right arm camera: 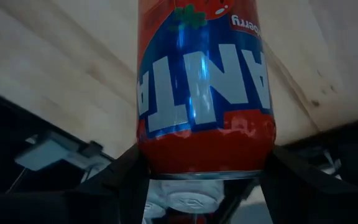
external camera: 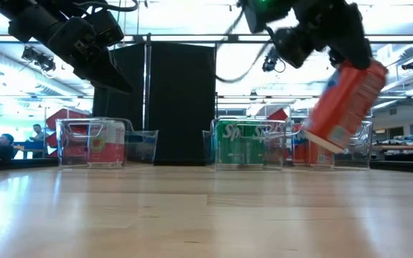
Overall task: Sort soda cans
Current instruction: Put the top orange soda can into the right transparent bin
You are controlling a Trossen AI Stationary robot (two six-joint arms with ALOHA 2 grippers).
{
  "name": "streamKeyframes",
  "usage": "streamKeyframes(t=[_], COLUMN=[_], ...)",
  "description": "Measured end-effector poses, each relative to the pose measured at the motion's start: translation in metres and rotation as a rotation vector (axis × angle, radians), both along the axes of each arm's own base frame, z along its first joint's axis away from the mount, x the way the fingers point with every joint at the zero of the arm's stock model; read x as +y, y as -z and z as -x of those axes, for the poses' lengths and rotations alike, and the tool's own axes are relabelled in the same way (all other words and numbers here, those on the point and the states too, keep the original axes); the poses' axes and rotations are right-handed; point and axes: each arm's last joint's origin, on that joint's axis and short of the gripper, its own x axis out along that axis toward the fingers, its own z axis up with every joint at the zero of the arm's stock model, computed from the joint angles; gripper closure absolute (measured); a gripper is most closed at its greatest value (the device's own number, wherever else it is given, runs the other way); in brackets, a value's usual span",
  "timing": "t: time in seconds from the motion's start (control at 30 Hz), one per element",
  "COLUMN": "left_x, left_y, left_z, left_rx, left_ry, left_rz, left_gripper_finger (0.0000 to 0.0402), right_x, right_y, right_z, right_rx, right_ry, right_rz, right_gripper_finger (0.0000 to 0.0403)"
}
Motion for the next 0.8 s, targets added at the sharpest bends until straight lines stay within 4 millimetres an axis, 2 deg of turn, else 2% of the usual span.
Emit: streamKeyframes(t=[0.33, 0.5, 0.7, 0.8], left_x=[0.000, 0.000, 0.000, 0.000], left_y=[0.000, 0.000, 0.000, 0.000], left_z=[0.000, 0.000, 0.000, 0.000], left_rx=[0.001, 0.001, 0.002, 0.003], left_ry=[0.000, 0.000, 0.000, 0.000], left_rz=[0.000, 0.000, 0.000, 0.000], left_gripper_finger=[0.0390, 0.0390, 0.0390, 0.0390], right_x=[-0.004, -0.007, -0.012, -0.015], right_y=[0.032, 0.034, 0.034, 0.034], right_z=[0.017, 0.018, 0.017, 0.017], right_rx=[0.169, 0.186, 0.176, 0.168], right_ry=[0.069, 0.102, 0.123, 0.132], right_rz=[-0.039, -0.035, -0.028, -0.029], right_gripper_finger=[0.0163, 0.0163, 0.0110, 0.0109])
